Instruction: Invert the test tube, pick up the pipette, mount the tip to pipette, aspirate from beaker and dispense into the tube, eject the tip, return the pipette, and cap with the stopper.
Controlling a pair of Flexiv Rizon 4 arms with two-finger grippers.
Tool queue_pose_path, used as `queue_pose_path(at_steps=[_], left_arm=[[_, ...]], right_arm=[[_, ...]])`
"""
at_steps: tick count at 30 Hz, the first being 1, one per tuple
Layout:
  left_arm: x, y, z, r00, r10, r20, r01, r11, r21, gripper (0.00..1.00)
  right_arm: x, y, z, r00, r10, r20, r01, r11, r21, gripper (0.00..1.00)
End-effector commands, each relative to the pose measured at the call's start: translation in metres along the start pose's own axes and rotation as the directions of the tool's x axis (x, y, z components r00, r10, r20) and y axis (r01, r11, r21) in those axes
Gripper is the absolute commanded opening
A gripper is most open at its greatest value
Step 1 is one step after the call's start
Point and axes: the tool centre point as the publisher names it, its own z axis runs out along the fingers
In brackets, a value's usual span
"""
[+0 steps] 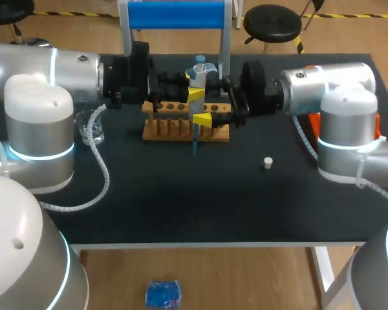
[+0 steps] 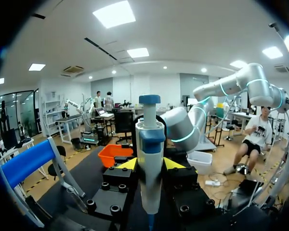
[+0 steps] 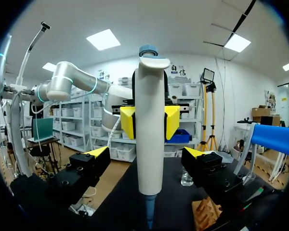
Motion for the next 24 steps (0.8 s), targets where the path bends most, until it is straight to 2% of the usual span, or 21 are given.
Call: queue_pose_path(at_steps=[1, 20, 21, 22, 23, 24], left_arm=[[-0.001, -0.0008, -0.0012, 1.0, -0.001, -0.005, 0.001, 1.0, -0.002, 0.0], [-0.001, -0.0008, -0.0012, 1.0, -0.001, -0.005, 0.001, 1.0, -0.002, 0.0], [-0.001, -0.0008, -0.0012, 1.0, -0.001, -0.005, 0.001, 1.0, -0.002, 0.0], [-0.001, -0.0008, -0.0012, 1.0, -0.001, -0.005, 0.001, 1.0, -0.002, 0.0], [-0.001, -0.0008, -0.0012, 1.0, -0.001, -0.005, 0.001, 1.0, -0.002, 0.0], [-0.001, -0.0008, -0.0012, 1.0, -0.001, -0.005, 0.001, 1.0, -0.002, 0.0]], right_arm=[[-0.0027, -0.0013, 0.003, 1.0, 0.0, -0.008, 0.0, 1.0, -0.003, 1.0], [-0.0066, 0.0056, 0.0068, 1.0, -0.009, -0.002, 0.009, 1.0, -0.008, 0.99], [-0.0066, 0.0058, 0.0068, 1.0, -0.008, -0.003, 0.008, 1.0, -0.009, 0.89], [-0.0066, 0.006, 0.0068, 1.0, -0.008, -0.004, 0.008, 1.0, -0.011, 0.72], [-0.0065, 0.0061, 0.0068, 1.0, -0.007, -0.004, 0.007, 1.0, -0.013, 0.49], [-0.0066, 0.0062, 0.0067, 1.0, -0.006, -0.004, 0.006, 1.0, -0.015, 0.44]])
